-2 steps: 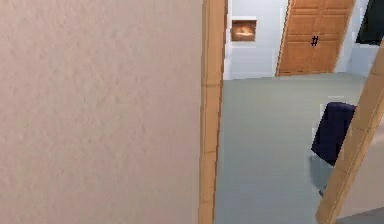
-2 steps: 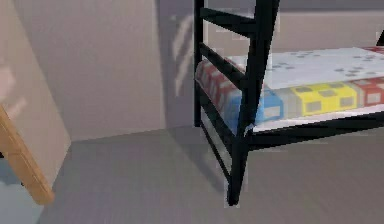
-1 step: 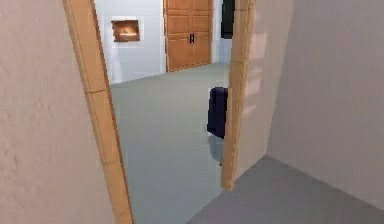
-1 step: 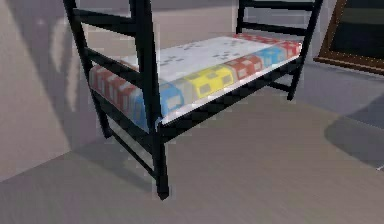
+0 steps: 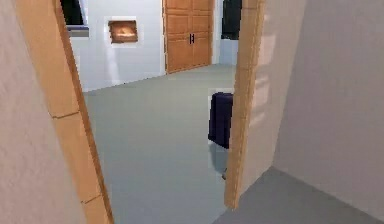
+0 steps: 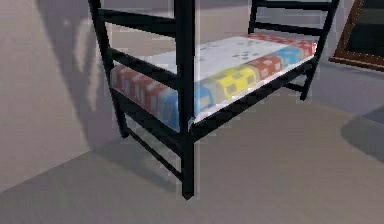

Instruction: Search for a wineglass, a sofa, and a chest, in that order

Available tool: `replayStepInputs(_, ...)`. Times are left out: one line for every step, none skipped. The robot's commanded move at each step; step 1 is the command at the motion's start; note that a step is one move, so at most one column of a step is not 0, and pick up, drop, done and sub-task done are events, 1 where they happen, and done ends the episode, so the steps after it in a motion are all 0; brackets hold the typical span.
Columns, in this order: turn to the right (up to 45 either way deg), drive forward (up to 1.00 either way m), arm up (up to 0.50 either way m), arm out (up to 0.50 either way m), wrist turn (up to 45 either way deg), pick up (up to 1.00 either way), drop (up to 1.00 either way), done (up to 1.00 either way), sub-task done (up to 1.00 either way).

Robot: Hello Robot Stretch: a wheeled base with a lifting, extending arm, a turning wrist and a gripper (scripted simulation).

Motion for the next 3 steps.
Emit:
replayStepInputs(30.0, 0.0, 0.0, 0.0, 0.0, 0.0, 0.0, 0.0, 0.0)
replayStepInputs(0.0, 0.6, 0.0, 0.0, 0.0, 0.0, 0.0, 0.0, 0.0)
replayStepInputs(-45.0, 0.0, 0.0, 0.0, 0.0, 0.0, 0.0, 0.0, 0.0)
